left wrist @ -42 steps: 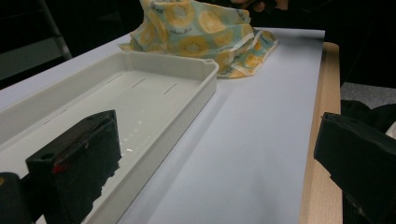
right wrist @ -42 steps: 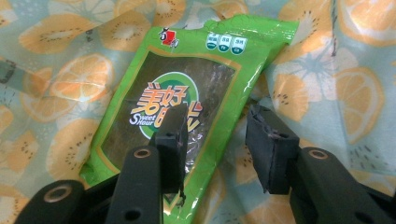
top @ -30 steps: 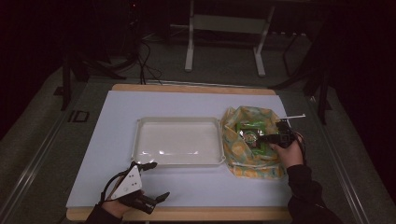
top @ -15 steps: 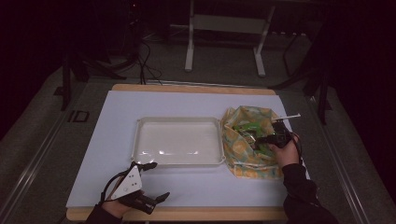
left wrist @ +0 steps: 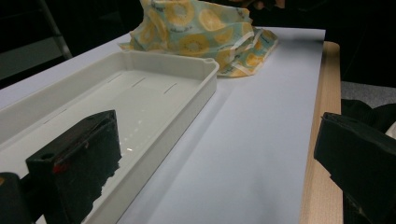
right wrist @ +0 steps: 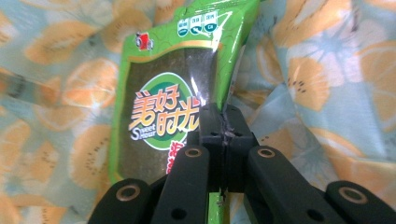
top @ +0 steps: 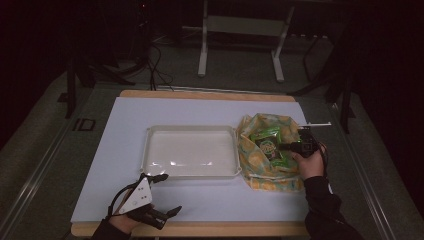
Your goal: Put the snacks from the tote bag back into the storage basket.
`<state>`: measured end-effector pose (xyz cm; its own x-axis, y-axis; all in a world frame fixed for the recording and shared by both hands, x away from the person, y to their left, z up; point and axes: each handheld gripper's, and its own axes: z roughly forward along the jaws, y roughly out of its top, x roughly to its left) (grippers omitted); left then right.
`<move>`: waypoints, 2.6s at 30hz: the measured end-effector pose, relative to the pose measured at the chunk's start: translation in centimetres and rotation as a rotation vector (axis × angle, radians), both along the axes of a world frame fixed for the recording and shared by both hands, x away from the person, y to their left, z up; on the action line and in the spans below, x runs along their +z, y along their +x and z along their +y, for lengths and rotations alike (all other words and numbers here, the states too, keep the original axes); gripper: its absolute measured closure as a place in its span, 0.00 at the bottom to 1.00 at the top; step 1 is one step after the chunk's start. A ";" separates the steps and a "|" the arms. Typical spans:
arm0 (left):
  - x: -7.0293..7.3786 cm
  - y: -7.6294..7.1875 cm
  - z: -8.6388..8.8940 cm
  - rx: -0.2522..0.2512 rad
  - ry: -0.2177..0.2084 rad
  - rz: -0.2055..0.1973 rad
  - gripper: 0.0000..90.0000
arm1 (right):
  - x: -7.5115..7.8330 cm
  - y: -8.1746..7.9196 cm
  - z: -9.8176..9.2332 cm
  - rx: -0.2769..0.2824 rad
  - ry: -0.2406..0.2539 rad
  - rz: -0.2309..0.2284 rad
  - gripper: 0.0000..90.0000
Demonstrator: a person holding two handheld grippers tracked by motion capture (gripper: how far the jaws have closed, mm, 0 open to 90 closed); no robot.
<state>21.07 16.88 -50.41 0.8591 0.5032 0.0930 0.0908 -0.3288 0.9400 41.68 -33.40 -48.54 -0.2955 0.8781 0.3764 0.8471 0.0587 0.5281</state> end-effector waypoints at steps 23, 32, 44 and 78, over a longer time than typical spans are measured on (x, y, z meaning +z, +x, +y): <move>0.0 0.0 -0.1 -0.001 0.001 -0.005 0.01 | 2.9 -1.4 -1.3 -0.038 0.056 -0.109 0.99; 0.0 0.0 0.0 0.000 0.001 -0.005 0.01 | 3.9 -2.0 -2.3 -0.064 0.081 -0.138 0.99; 0.0 0.0 -0.1 0.001 0.003 -0.005 0.01 | 5.0 -2.8 -4.2 -0.107 0.104 -0.176 0.99; 0.0 0.0 -0.2 -0.001 0.008 -0.009 0.01 | 8.9 -5.4 -7.1 -0.180 0.177 -0.251 0.99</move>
